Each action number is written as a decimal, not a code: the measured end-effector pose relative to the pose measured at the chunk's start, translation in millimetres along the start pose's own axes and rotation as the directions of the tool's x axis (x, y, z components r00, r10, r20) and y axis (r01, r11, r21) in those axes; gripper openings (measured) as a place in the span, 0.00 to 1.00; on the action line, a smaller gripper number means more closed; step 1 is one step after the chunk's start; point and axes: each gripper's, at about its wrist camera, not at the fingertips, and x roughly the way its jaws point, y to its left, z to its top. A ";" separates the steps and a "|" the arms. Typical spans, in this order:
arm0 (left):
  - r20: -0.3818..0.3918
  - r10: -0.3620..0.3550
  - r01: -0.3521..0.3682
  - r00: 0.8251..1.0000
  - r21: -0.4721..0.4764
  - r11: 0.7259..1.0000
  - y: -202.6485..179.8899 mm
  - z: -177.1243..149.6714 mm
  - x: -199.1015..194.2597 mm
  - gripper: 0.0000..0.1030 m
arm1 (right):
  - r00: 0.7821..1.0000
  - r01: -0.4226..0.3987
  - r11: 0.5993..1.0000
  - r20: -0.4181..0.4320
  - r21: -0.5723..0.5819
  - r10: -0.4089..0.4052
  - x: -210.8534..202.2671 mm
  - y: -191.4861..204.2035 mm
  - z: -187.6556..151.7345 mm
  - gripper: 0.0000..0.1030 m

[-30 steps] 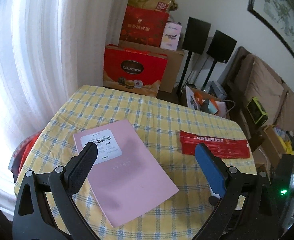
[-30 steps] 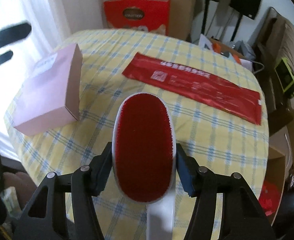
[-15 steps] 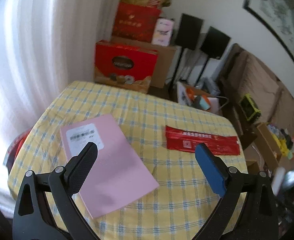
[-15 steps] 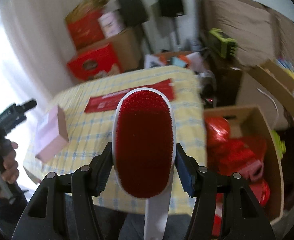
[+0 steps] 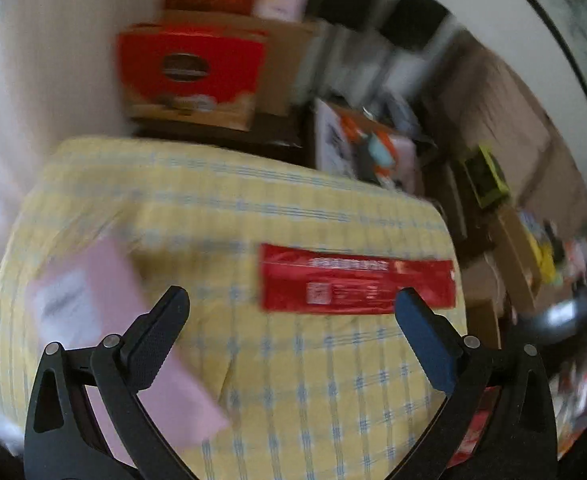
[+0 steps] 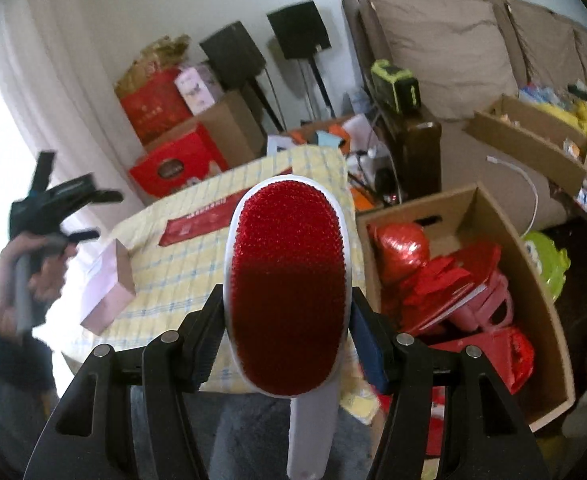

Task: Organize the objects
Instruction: 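Lift the lint brush with the right gripper while the left reaches the red envelope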

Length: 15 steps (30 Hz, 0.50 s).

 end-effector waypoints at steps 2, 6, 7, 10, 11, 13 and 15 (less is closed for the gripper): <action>-0.080 0.019 -0.017 0.997 0.025 1.000 -4.6 11.8 23.7 1.00 | 1.000 0.005 1.000 0.009 0.014 -0.005 -4.5 -7.4 -0.5 0.58; -0.004 0.174 -0.174 0.985 0.027 0.984 -9.6 14.8 38.1 0.95 | 0.999 -0.032 0.995 0.035 0.090 0.029 -8.8 -28.3 -3.7 0.58; -0.004 0.190 -0.190 0.982 0.039 0.981 -12.4 13.5 42.4 0.93 | 0.999 -0.042 0.995 0.038 0.096 0.038 -9.2 -32.1 -4.3 0.58; -0.035 0.197 -0.193 0.980 0.077 0.978 -23.2 8.8 59.0 0.91 | 0.998 -0.054 0.994 0.042 0.100 0.050 -8.2 -40.5 -6.4 0.58; -0.040 0.201 -0.197 0.979 0.087 0.977 -27.9 7.1 63.5 0.90 | 0.998 -0.059 0.992 0.043 0.109 0.054 -8.1 -43.5 -6.8 0.58; -0.054 0.214 -0.207 0.975 0.116 0.971 -38.7 2.5 75.4 0.87 | 0.997 -0.065 0.989 0.042 0.132 0.060 -8.1 -50.5 -8.1 0.58; -0.075 0.232 -0.222 0.970 0.126 0.967 -45.7 -0.7 88.5 0.78 | 0.997 -0.063 0.988 0.041 0.142 0.057 -8.8 -55.0 -8.7 0.58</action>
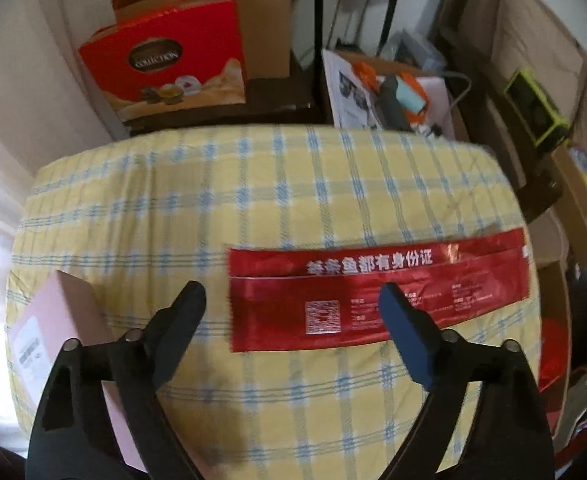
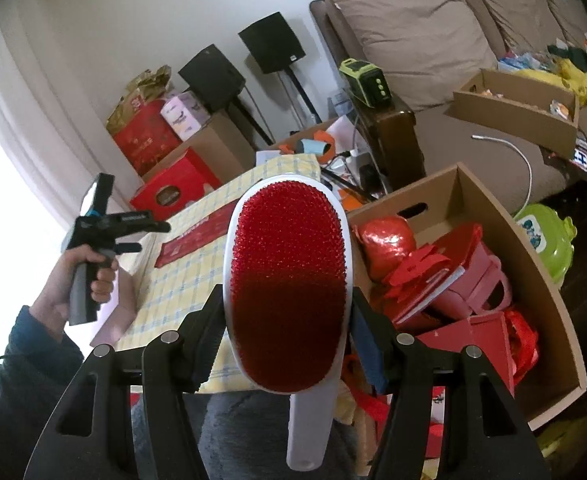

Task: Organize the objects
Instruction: 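Lift the lint brush with the right gripper while the left reaches the red envelope, then grasp the red envelope with the left gripper and lift it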

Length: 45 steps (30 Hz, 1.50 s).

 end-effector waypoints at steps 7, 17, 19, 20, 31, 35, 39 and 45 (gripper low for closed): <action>-0.017 -0.035 0.035 0.999 0.000 0.999 -17.3 -17.8 13.3 0.00 | 0.999 0.028 0.999 0.026 0.024 -0.028 -10.9 -9.9 1.9 0.58; 0.035 -0.090 0.078 0.995 0.258 0.963 -40.2 -45.5 -46.9 0.01 | 0.999 0.020 1.000 0.029 0.014 -0.020 -12.4 -6.4 3.6 0.58; 0.041 -0.130 0.107 0.991 0.362 0.926 -53.8 -42.2 -55.8 0.15 | 1.000 0.021 1.000 0.023 0.011 -0.021 -10.7 -5.9 2.8 0.58; 0.056 -0.122 0.088 0.991 0.425 0.901 -63.9 -39.7 -58.2 0.54 | 1.000 0.019 1.000 0.019 0.012 -0.020 -10.0 -6.1 2.5 0.58; 0.107 -0.094 -0.066 0.990 0.930 0.362 -138.8 -36.5 6.5 0.97 | 1.000 0.028 1.000 0.004 0.005 -0.028 -6.5 -5.6 0.9 0.58; -0.064 -0.159 0.126 0.985 0.898 0.421 -124.7 -12.0 18.1 0.98 | 0.999 0.035 0.999 -0.015 0.007 -0.035 -1.0 -8.3 -0.8 0.58; -0.221 -0.273 0.338 0.936 0.777 0.531 -100.8 11.2 32.0 0.95 | 0.999 0.033 0.999 -0.021 0.008 -0.033 1.4 -9.5 -1.5 0.58; -0.167 -0.307 0.317 0.937 0.774 0.547 -88.8 18.5 21.7 0.52 | 0.999 0.028 1.000 -0.023 0.008 -0.028 1.1 -8.8 -1.7 0.58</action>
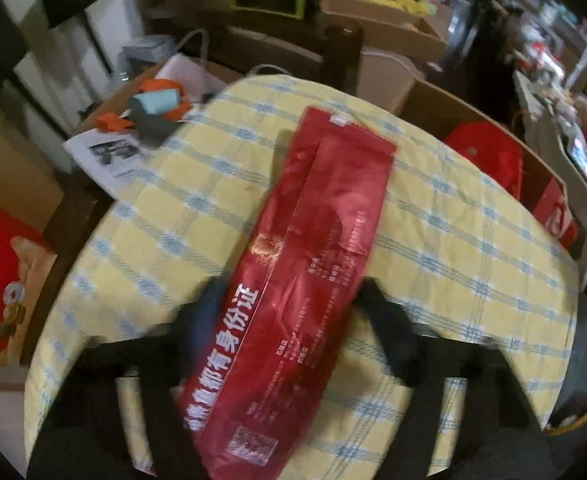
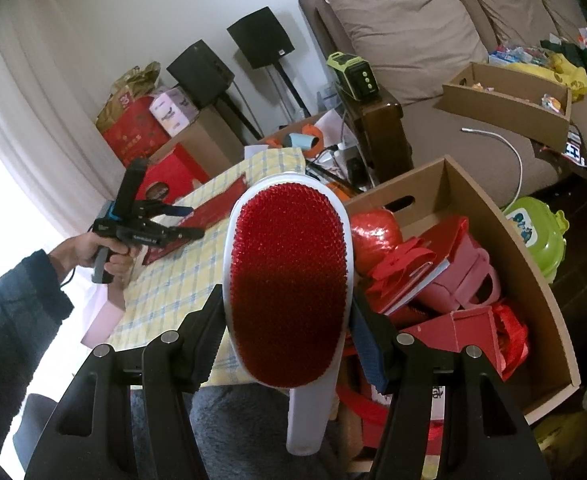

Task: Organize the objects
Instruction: 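Grasp the red envelope with the left gripper and lift it, then carry the lint brush and red envelope with both grippers over the cardboard box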

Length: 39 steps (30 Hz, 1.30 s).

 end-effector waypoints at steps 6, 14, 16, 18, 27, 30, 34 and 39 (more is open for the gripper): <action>0.042 0.158 -0.159 0.987 0.028 0.987 -15.8 -14.5 -8.6 0.43 | 1.000 -0.005 1.000 0.014 0.001 0.005 -4.2 -0.3 0.9 0.58; 0.210 0.086 -0.050 0.974 -0.169 0.984 -43.9 -56.5 -56.7 0.43 | 0.999 -0.010 1.000 0.035 0.017 0.009 -10.4 -2.9 2.4 0.58; 0.225 0.092 -0.040 0.970 -0.227 0.973 -48.2 -66.2 -71.8 0.42 | 0.999 -0.012 1.000 0.038 0.020 0.011 -11.7 -2.8 2.7 0.58; 0.270 0.084 -0.005 0.959 -0.279 0.960 -50.5 -76.1 -88.9 0.42 | 0.999 -0.013 1.000 0.040 0.018 0.012 -13.1 -1.4 2.9 0.58; 0.417 0.177 0.077 0.891 -0.525 0.848 -78.8 -150.2 -181.2 0.40 | 0.997 0.001 1.000 0.076 0.005 -0.002 -27.1 6.2 5.0 0.58; 0.465 0.212 0.088 0.859 -0.543 0.835 -90.9 -168.2 -205.3 0.39 | 0.996 0.002 1.000 0.084 0.002 -0.002 -30.8 9.9 5.5 0.58; 0.526 0.296 0.072 0.798 -0.570 0.818 -114.0 -182.0 -238.1 0.38 | 0.997 0.026 1.000 0.077 -0.017 -0.025 -36.1 20.2 6.0 0.58; 0.589 0.282 0.077 0.757 -0.510 0.857 -151.8 -160.3 -260.1 0.37 | 0.993 0.064 0.994 0.104 -0.085 -0.055 -60.7 43.3 8.6 0.58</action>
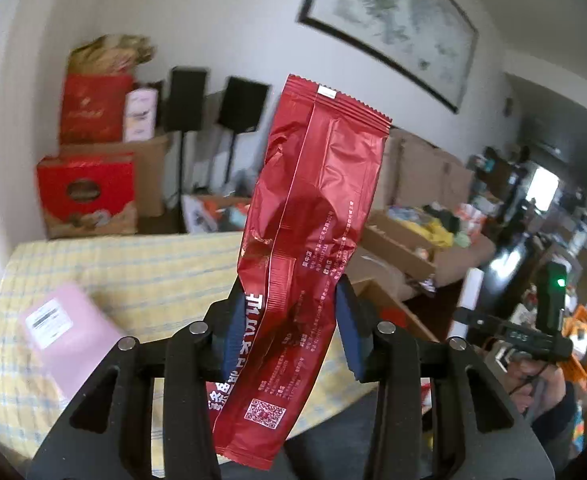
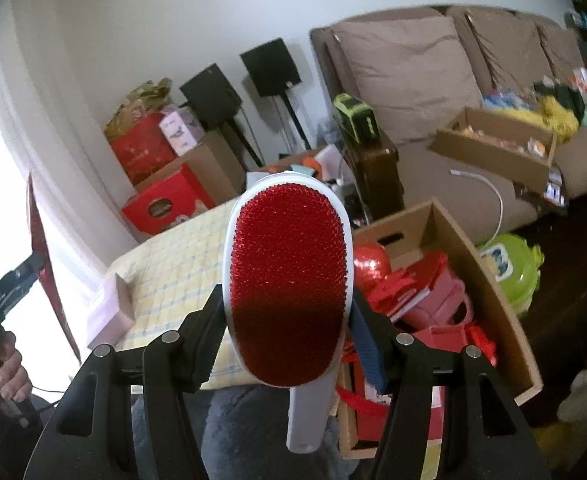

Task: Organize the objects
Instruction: 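Carry the lint brush and red envelope with both grippers over the cardboard box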

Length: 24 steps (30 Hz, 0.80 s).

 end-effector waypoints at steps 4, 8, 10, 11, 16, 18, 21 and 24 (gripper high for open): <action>0.029 -0.012 0.011 1.000 0.046 0.999 -33.2 11.1 5.2 0.37 | 0.999 0.038 0.998 0.033 -0.047 -0.037 -21.6 7.1 11.6 0.58; 0.052 0.001 -0.001 0.999 0.005 1.000 -46.7 18.0 12.5 0.37 | 0.996 0.083 0.991 0.053 -0.108 -0.078 -41.4 8.3 24.6 0.58; 0.034 0.033 -0.032 0.999 -0.033 0.999 -54.6 16.6 19.9 0.37 | 0.994 0.097 0.984 0.061 -0.149 -0.088 -49.6 6.8 29.0 0.58; 0.029 0.027 -0.026 0.999 -0.041 0.999 -59.1 15.4 21.1 0.37 | 0.994 0.100 0.981 0.066 -0.165 -0.090 -54.1 3.8 29.3 0.58; 0.029 -0.016 0.017 0.999 -0.032 0.999 -95.5 7.1 21.6 0.37 | 0.994 0.087 0.985 0.071 -0.150 -0.077 -69.7 -24.4 33.0 0.58; 0.034 -0.029 0.030 0.999 -0.030 0.999 -108.3 6.1 24.3 0.38 | 0.992 0.100 0.987 0.084 -0.129 -0.089 -74.0 -35.8 37.4 0.58; 0.042 -0.035 0.037 0.999 -0.025 0.999 -126.2 8.8 37.7 0.38 | 0.993 0.079 0.993 0.093 -0.088 -0.071 -77.0 -52.9 45.0 0.58; 0.040 -0.045 0.046 0.998 -0.023 0.999 -147.3 12.5 56.4 0.38 | 0.991 0.082 0.995 0.112 -0.061 -0.075 -76.1 -67.3 52.6 0.58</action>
